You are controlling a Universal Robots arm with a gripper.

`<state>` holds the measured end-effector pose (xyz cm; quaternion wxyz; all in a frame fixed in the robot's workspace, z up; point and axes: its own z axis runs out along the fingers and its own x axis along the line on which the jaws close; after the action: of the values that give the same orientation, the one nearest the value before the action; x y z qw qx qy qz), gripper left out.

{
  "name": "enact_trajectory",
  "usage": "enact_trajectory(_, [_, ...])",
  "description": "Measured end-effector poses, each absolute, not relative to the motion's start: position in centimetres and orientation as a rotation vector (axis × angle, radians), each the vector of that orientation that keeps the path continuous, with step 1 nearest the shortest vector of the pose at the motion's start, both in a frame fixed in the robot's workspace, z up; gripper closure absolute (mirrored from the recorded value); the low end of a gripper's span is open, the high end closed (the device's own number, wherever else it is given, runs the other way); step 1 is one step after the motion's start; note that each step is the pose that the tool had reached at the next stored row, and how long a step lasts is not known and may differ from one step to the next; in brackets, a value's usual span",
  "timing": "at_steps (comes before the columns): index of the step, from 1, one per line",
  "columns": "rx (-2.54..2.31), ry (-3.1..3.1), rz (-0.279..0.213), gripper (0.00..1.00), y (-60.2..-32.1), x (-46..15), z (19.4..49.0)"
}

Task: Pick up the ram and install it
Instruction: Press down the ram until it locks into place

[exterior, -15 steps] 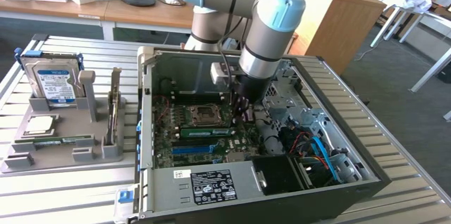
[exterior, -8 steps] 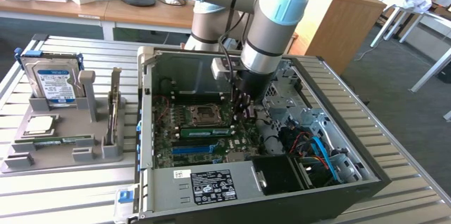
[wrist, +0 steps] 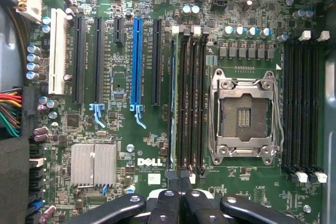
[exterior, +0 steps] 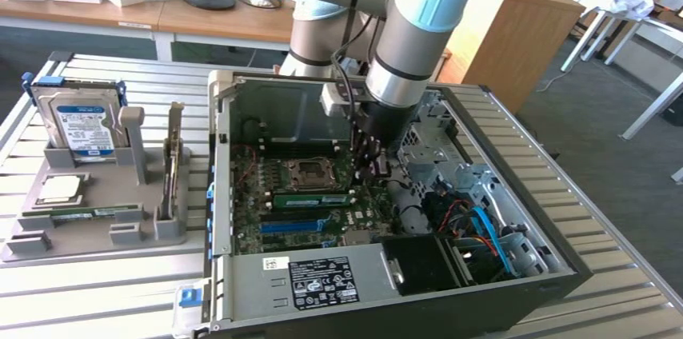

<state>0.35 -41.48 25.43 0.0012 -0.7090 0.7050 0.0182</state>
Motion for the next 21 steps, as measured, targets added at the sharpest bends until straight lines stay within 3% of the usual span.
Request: enact_trajectory(21, [-2.224, 2.212, 0.054, 0.90, -41.3, -5.4, 25.4])
